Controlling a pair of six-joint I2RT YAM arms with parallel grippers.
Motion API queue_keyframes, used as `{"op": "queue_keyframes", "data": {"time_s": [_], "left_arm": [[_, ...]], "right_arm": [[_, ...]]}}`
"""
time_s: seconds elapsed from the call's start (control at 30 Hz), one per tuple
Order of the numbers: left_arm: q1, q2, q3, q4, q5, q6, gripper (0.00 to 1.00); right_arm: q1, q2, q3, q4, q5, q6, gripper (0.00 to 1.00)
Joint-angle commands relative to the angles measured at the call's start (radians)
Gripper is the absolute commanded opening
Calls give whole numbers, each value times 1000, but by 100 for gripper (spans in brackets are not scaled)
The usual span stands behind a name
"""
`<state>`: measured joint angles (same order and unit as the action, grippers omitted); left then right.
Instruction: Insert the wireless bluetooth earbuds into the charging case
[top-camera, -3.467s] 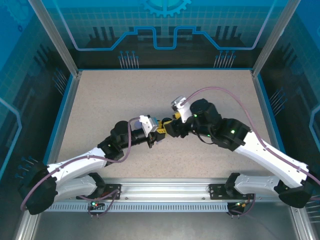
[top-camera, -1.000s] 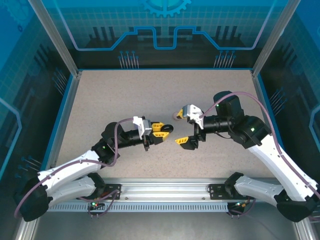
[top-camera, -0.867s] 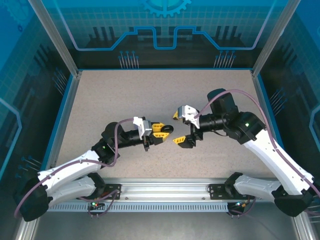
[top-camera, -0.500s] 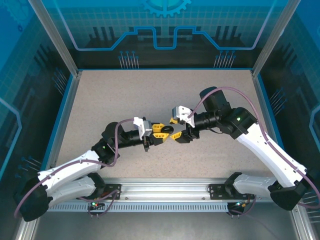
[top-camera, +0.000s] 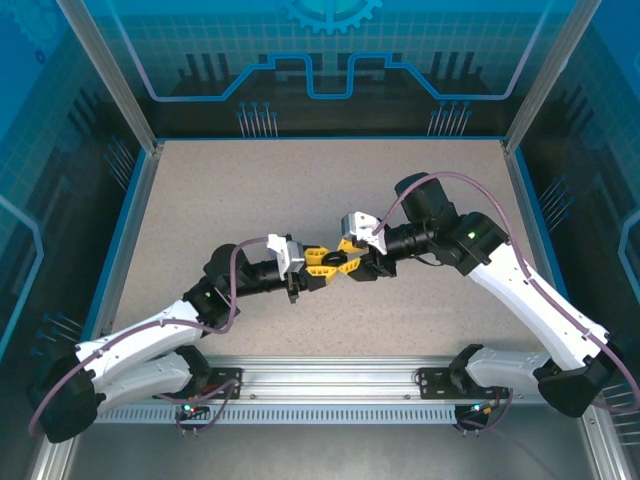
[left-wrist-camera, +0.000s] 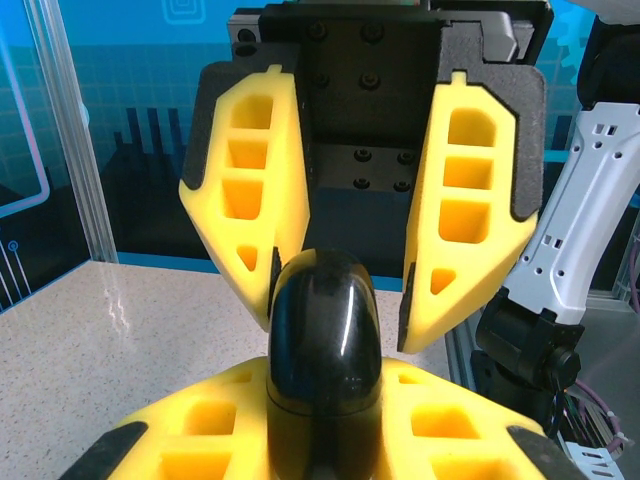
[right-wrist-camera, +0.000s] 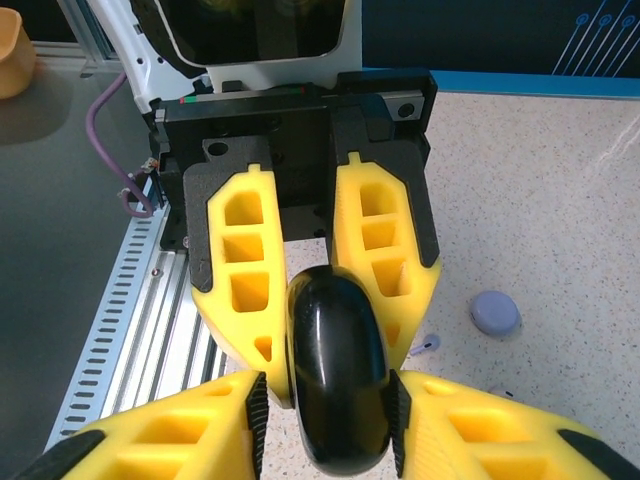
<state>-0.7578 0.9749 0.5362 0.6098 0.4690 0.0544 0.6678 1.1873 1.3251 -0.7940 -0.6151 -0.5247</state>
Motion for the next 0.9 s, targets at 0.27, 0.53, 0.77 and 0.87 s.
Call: {"op": "queue_keyframes", "data": {"time_s": [0.27,0.53,0.77,0.87], "left_arm": [[-5,4,38,16,5,23,0],[-5,11,30,16,-13,30,1],[-5,21,8,32,-46,46,41],[-5,10,-21,31,-101,74,55]], "right_arm": [[-22,-13,-12,25,-65,60,23],[-38,-43,-56,48,-47,89,23],[-61,-50,-92,54,10,128,23],[-94,-49,-108,53,37,171,23]]}}
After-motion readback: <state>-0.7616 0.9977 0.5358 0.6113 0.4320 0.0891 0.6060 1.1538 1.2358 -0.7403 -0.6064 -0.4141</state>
